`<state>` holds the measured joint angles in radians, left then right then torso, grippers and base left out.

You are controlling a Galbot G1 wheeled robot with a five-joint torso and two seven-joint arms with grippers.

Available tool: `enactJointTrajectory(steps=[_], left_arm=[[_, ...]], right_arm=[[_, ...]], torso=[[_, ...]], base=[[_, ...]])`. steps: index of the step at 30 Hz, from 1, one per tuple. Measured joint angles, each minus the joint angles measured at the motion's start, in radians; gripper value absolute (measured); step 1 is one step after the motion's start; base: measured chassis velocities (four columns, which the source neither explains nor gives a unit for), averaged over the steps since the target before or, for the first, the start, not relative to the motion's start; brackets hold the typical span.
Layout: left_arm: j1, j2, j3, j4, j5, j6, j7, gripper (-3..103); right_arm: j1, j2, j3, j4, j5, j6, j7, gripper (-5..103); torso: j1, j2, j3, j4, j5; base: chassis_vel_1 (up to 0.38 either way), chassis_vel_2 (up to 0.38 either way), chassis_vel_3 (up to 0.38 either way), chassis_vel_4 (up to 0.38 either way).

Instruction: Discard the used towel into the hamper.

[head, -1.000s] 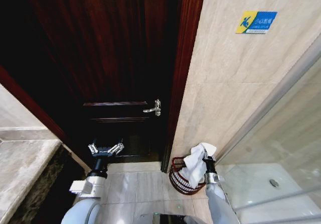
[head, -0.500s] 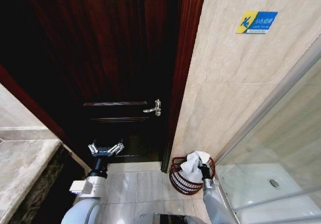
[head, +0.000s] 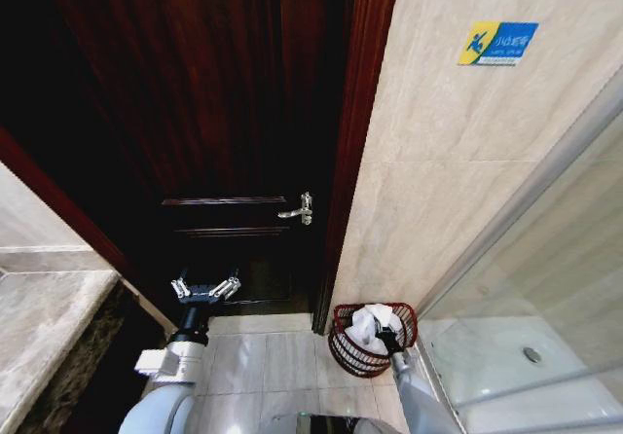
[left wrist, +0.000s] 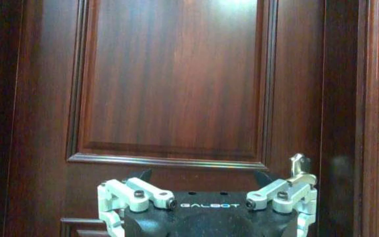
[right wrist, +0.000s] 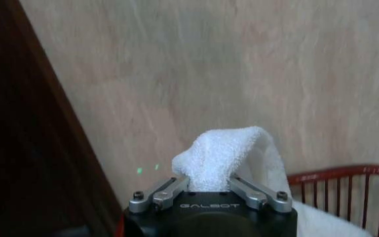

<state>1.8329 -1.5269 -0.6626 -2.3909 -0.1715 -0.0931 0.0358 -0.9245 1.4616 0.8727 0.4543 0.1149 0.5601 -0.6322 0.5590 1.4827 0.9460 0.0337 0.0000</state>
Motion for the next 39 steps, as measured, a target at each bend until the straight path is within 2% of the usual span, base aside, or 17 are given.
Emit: enactJointTrajectory(steps=[2,5,6,8,13,15,18,21,28,31,39], left_arm=[[0.0,0.0,0.0,0.0,0.0,0.0,0.0,100],[0.0,0.0,0.0,0.0,0.0,0.0,0.0,100],[0.0,0.0,0.0,0.0,0.0,0.0,0.0,100],[0.0,0.0,0.0,0.0,0.0,0.0,0.0,100],[0.0,0.0,0.0,0.0,0.0,0.0,0.0,100],[0.0,0.0,0.0,0.0,0.0,0.0,0.0,100],[0.0,0.0,0.0,0.0,0.0,0.0,0.0,100],[0.0,0.0,0.0,0.0,0.0,0.0,0.0,100],[0.0,0.0,0.0,0.0,0.0,0.0,0.0,100],[0.0,0.0,0.0,0.0,0.0,0.0,0.0,100],[0.0,0.0,0.0,0.0,0.0,0.0,0.0,100]], right_arm=[[0.0,-0.004,0.007,-0.003,-0.026,-0.021,-0.006,8],[0.004,-0.016,0.045,-0.022,-0.138,-0.103,-0.012,8],[0.004,-0.016,0.045,-0.022,-0.138,-0.103,-0.012,8],[0.016,-0.016,0.065,-0.036,-0.196,-0.142,0.012,8],[0.038,-0.013,0.079,-0.052,-0.256,-0.158,0.031,8],[0.065,-0.011,0.081,-0.061,-0.325,-0.157,0.058,8],[0.1,-0.012,0.079,-0.09,-0.363,-0.144,0.085,8],[0.132,-0.013,0.082,-0.117,-0.376,-0.16,0.083,8],[0.145,-0.016,0.078,-0.139,-0.389,-0.213,0.064,8],[0.146,-0.017,0.08,-0.163,-0.425,-0.247,0.118,8],[0.151,-0.02,0.076,-0.184,-0.486,-0.256,0.146,8]], torso=[[0.0,0.0,0.0,0.0,0.0],[0.0,0.0,0.0,-0.0003,-0.0001],[0.0,0.0,0.0,-0.0003,-0.0001],[0.0,0.0,0.0,-0.0002,0.0],[0.0,0.0,0.0,-0.0002,0.0002],[0.0,0.0,0.0,-0.0001,-0.0001],[0.0,0.0,0.0,-0.0002,0.0001],[0.0,0.0,0.0,0.0003,0.0],[0.0,0.0,0.0,-0.0002,0.0],[0.0,0.0,0.0,-0.0002,0.0],[0.0,0.0,0.0,-0.0004,-0.0001]], base=[[0.0,0.0,0.0,0.0],[0.0,0.0,0.0,0.0],[0.0,0.0,0.0,0.0],[0.0,0.0,0.0,0.0],[0.0,0.0,0.0,0.0],[0.0,0.0,0.0,0.0],[0.0,0.0,0.0,0.0],[0.0,0.0,0.0,0.0],[0.0,0.0,0.0,0.0],[0.0,0.0,0.0,0.0],[-0.086,0.074,0.091,-0.092]])
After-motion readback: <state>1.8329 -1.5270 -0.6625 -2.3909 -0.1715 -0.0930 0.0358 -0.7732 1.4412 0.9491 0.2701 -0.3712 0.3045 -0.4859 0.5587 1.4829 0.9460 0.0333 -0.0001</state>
